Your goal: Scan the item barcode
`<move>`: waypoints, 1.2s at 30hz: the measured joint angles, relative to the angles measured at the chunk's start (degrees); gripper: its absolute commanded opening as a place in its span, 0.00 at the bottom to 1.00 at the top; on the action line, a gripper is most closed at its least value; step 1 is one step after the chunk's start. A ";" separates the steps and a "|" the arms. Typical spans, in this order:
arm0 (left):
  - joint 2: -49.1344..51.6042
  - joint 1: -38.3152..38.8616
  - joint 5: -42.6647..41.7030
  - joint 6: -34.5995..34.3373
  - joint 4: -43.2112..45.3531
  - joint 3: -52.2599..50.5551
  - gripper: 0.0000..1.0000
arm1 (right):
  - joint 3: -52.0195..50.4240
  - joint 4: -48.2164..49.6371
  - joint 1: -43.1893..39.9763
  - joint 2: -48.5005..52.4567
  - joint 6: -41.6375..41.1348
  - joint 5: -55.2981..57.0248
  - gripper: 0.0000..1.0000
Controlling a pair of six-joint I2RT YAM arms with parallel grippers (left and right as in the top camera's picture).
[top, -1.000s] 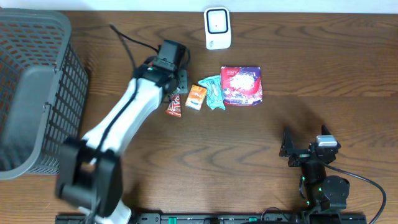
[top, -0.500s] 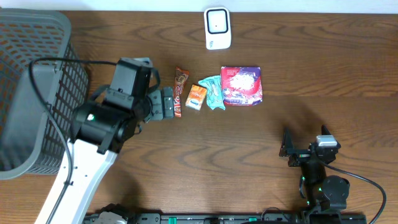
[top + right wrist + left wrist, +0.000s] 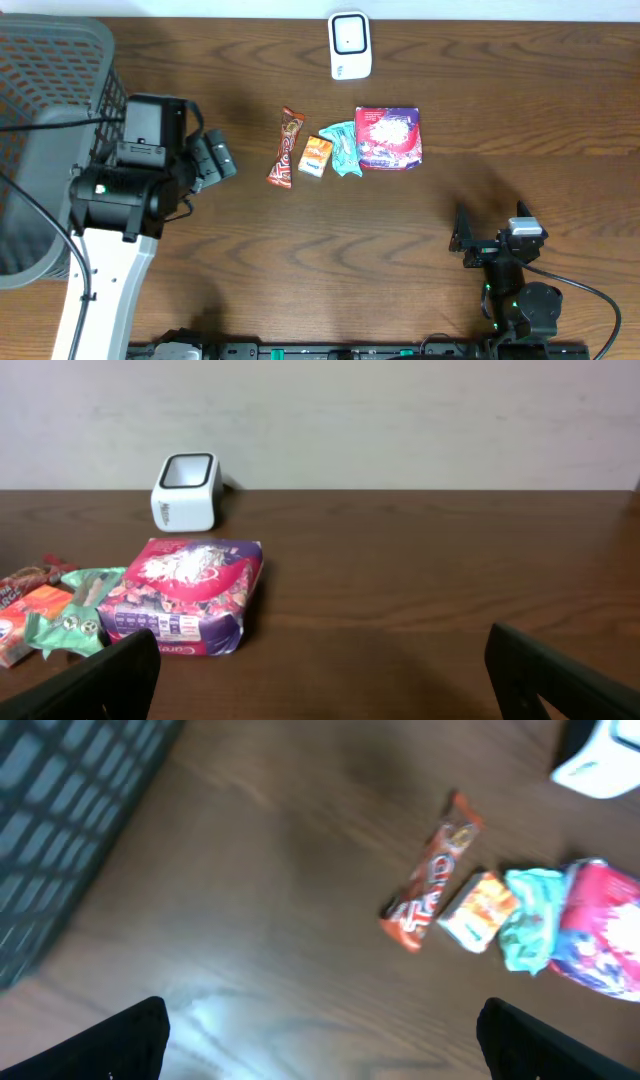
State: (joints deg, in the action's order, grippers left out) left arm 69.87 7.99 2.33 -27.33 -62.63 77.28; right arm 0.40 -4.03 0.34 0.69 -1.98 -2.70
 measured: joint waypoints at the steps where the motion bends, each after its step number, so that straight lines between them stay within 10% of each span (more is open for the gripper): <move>1: 0.00 -0.15 0.00 -0.17 -0.50 0.00 0.98 | 0.00 0.00 0.00 0.00 0.00 0.00 0.99; 36: 0.00 -0.35 -0.02 -1.18 -1.09 0.00 0.98 | 0.00 0.00 0.00 0.00 0.00 0.00 0.99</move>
State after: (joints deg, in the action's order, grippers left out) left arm 69.87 7.64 2.31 -28.51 -63.72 77.28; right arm 0.40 -4.03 0.34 0.69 -1.98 -2.70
